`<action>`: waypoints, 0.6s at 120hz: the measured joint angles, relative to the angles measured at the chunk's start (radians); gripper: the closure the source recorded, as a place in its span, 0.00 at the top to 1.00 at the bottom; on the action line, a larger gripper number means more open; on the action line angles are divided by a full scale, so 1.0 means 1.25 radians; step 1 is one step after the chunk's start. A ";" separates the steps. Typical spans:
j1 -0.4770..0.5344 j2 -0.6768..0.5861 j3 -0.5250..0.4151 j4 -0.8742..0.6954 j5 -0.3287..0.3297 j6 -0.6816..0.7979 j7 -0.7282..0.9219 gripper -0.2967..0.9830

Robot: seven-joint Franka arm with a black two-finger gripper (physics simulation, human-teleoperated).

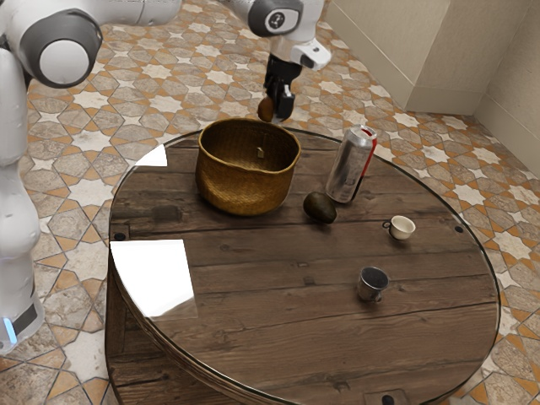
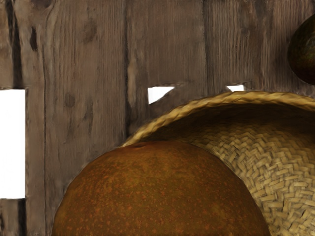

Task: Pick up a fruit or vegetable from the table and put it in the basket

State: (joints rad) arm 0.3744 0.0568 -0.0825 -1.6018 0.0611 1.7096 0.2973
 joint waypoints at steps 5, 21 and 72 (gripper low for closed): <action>-0.004 0.010 0.001 -0.001 0.000 -0.007 0.001 0.46; -0.067 0.027 0.000 -0.004 -0.003 -0.019 0.002 0.45; -0.046 0.032 0.006 -0.026 -0.029 -0.012 0.010 0.72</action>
State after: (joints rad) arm 0.3170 0.0968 -0.0744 -1.6343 0.0251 1.6952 0.3101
